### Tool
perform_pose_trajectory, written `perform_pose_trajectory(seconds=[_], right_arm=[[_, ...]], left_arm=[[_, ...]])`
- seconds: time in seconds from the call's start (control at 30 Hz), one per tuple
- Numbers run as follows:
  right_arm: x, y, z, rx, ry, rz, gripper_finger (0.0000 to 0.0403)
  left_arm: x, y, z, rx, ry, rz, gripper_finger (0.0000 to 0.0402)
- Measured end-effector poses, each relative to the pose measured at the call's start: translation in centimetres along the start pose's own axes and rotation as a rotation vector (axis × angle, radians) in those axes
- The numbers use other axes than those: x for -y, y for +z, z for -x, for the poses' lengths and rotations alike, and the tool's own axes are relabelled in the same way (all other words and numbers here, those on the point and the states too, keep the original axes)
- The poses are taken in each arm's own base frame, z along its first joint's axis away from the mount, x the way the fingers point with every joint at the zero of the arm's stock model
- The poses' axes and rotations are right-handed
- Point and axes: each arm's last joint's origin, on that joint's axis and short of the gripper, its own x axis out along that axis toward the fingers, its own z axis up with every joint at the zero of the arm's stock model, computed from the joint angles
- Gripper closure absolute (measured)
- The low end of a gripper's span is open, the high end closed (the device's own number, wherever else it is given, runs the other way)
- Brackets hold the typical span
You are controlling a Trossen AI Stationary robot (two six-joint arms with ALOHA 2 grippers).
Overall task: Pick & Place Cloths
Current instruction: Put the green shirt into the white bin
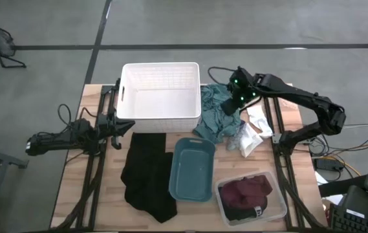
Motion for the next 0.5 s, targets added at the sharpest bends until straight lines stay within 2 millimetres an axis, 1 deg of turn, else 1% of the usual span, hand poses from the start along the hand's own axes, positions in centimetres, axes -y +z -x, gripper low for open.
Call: perform_pose_trajectory(seconds=[0.17, 0.27, 0.37, 0.5], right_arm=[[1.9, 0.5, -1.8, -0.039, -0.034, -0.089, 0.0394], [2.9, 0.8, -3.1, -0.069, -0.057, -0.120, 0.0384], [3.5, 1.2, -4.4, -0.103, -0.086, -0.127, 0.0355], [4.2, 1.5, -6.4, -0.157, -0.132, -0.145, 0.0293]], left_arm=[[0.0, 0.0, 0.0, -0.003, 0.001, -0.004, 0.0378], [0.0, -0.1, 0.0, -0.008, 0.003, -0.006, 0.0378], [0.0, -0.1, 0.0, -0.008, 0.003, -0.005, 0.0378], [0.0, -0.1, 0.0, -0.008, 0.004, -0.004, 0.0378]])
